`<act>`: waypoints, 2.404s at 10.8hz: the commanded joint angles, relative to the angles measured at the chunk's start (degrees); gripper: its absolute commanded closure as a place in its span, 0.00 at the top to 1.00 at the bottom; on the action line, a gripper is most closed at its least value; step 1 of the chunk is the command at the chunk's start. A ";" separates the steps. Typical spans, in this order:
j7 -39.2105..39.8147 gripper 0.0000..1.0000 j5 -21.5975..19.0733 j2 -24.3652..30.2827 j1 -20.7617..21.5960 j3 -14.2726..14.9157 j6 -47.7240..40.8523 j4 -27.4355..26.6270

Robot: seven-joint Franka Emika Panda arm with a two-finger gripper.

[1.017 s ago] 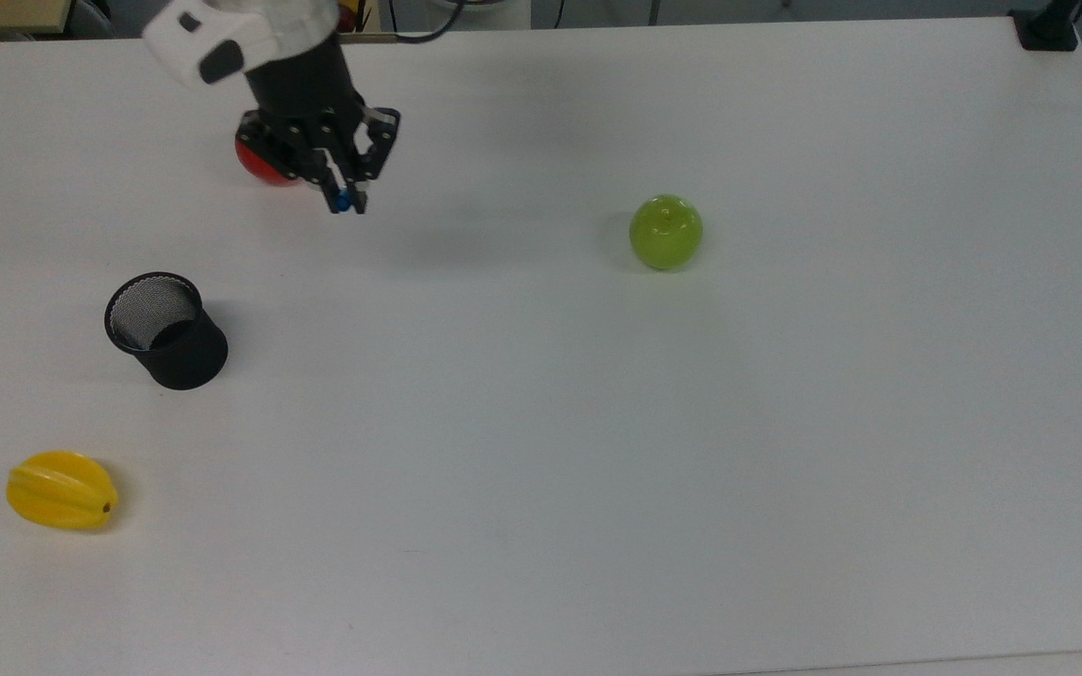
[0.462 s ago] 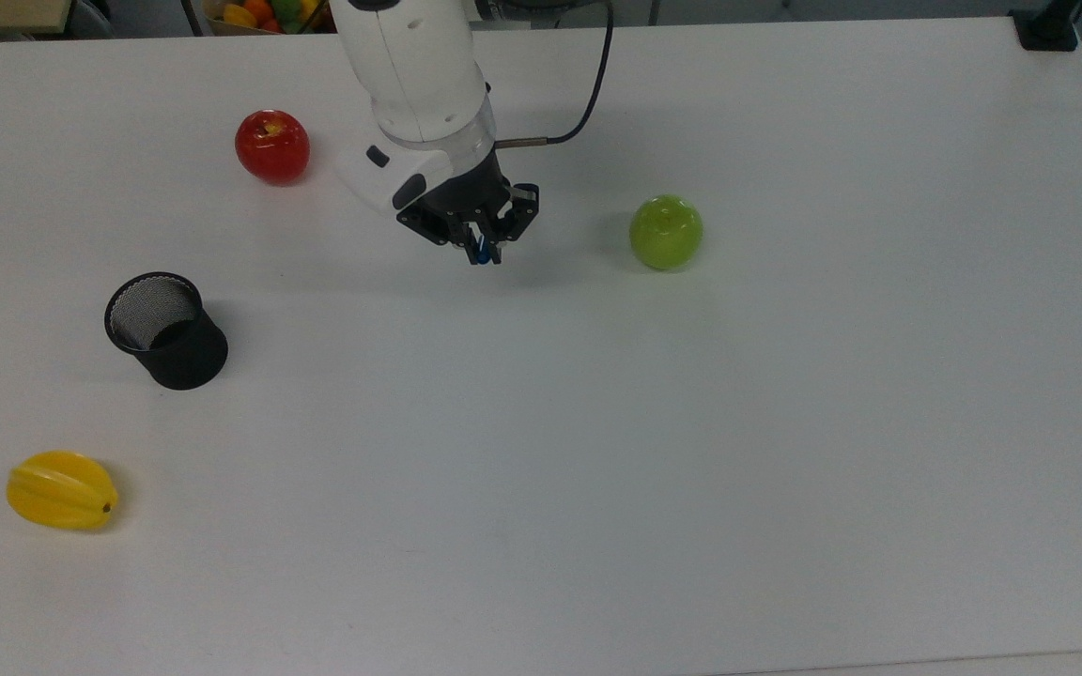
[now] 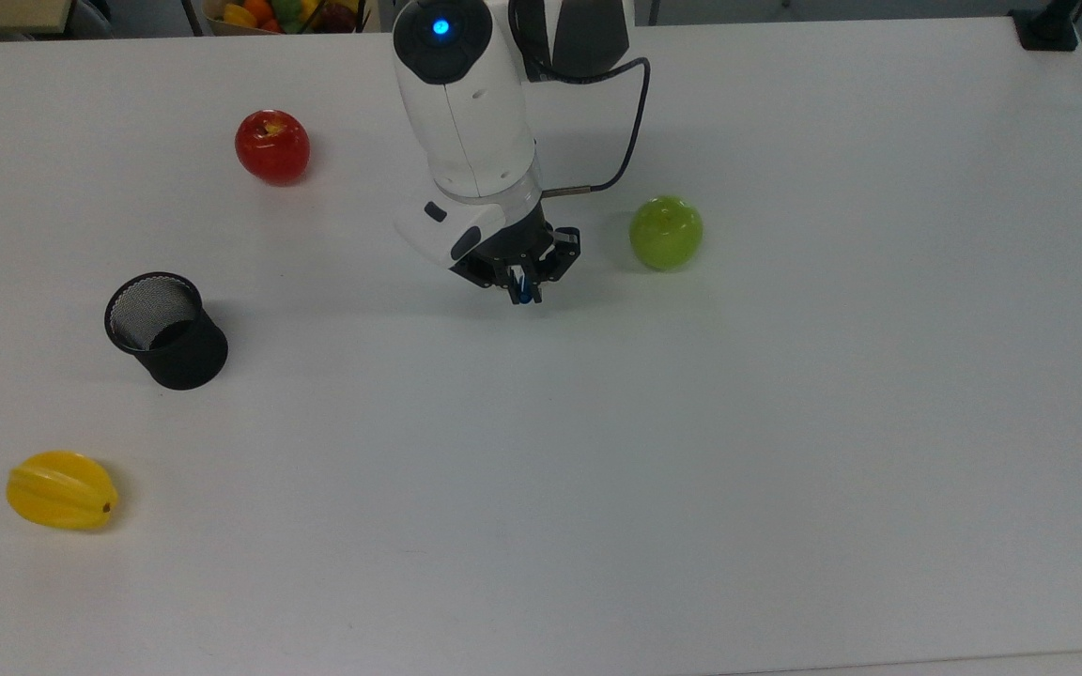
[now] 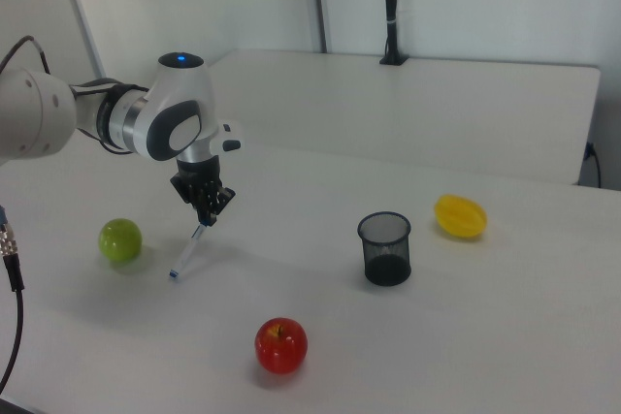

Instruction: Take marker pen

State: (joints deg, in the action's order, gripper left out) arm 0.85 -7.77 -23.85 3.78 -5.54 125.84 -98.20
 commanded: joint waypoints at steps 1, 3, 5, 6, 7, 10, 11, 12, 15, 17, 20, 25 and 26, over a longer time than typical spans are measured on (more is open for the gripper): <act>-0.59 0.40 -0.94 -0.85 1.50 0.26 2.40 -0.51; -0.41 1.00 -0.67 -0.59 1.67 0.26 2.31 -0.51; -0.50 1.00 -0.32 -0.06 1.67 0.17 2.14 -0.33; -0.59 1.00 -0.32 0.81 1.59 0.17 1.61 -0.24; -0.59 1.00 -0.41 2.47 1.67 0.17 1.08 -0.50; -7.68 1.00 0.12 9.06 0.80 0.35 -7.42 0.02; -10.84 1.00 0.29 11.61 0.01 0.52 -11.71 0.11; -13.05 1.00 1.08 15.03 -1.39 0.61 -15.84 0.11; -13.25 1.00 1.44 23.39 -2.81 2.53 -24.21 0.28; -13.24 1.00 1.44 26.91 -2.37 5.09 -28.25 1.50; -12.37 1.00 1.52 28.15 0.77 9.21 -32.50 3.98; 2.29 1.00 3.54 26.31 0.71 10.72 -26.09 3.45; 4.57 1.00 3.55 26.31 0.44 10.63 -25.99 3.36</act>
State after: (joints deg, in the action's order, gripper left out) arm -0.05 -5.03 2.86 4.27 4.46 98.35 -94.74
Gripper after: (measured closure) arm 0.000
